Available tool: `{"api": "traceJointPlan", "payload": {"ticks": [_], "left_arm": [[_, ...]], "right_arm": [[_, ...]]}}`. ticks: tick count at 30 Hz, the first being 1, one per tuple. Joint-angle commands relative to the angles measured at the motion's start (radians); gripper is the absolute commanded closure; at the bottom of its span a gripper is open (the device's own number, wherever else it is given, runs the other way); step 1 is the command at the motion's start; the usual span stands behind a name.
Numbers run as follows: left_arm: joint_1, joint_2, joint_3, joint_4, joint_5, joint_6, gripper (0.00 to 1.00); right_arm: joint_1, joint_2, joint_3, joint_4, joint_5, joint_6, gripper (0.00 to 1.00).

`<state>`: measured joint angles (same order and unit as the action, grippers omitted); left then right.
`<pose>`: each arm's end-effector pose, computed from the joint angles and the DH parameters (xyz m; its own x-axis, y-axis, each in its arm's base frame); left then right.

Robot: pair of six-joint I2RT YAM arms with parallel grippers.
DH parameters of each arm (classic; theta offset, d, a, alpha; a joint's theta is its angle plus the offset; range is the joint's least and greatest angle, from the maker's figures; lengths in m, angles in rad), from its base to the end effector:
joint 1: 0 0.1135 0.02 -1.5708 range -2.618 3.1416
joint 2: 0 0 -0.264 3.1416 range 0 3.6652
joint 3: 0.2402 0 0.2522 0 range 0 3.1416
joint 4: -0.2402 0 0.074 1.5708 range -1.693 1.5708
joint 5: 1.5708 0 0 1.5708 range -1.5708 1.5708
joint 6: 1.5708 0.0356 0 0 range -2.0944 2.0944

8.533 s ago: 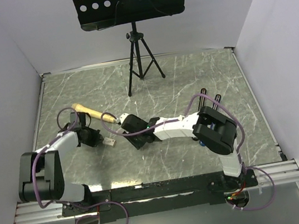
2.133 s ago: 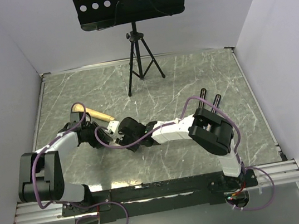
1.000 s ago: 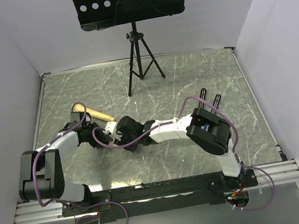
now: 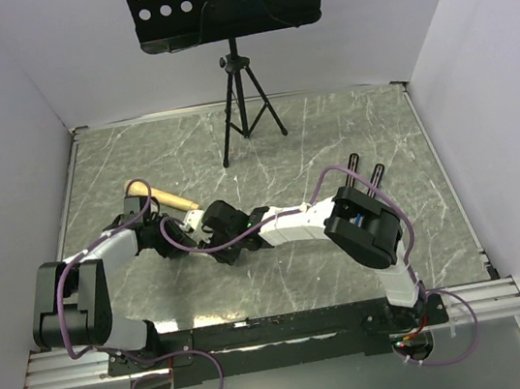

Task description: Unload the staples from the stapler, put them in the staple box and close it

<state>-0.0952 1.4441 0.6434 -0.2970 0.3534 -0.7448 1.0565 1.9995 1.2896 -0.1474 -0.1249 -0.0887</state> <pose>0.2469 -0.0360 0.1457 -0.8184 -0.5607 -0.1262 -0.4196 0.7330 -0.5354 0.2058 0.3732 0.1568 -0.2904 -0.6926 -0.6603 -0.9334 0.3572 0.0358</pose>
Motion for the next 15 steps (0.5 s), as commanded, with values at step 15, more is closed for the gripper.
{"api": "traceJointPlan", "payload": {"ticks": [15], "left_arm": [[-0.04, -0.007, -0.014, -0.002, 0.03, -0.018, 0.69]], "right_arm": [[0.01, 0.039, 0.004, 0.026, -0.081, -0.088, 0.64]]}}
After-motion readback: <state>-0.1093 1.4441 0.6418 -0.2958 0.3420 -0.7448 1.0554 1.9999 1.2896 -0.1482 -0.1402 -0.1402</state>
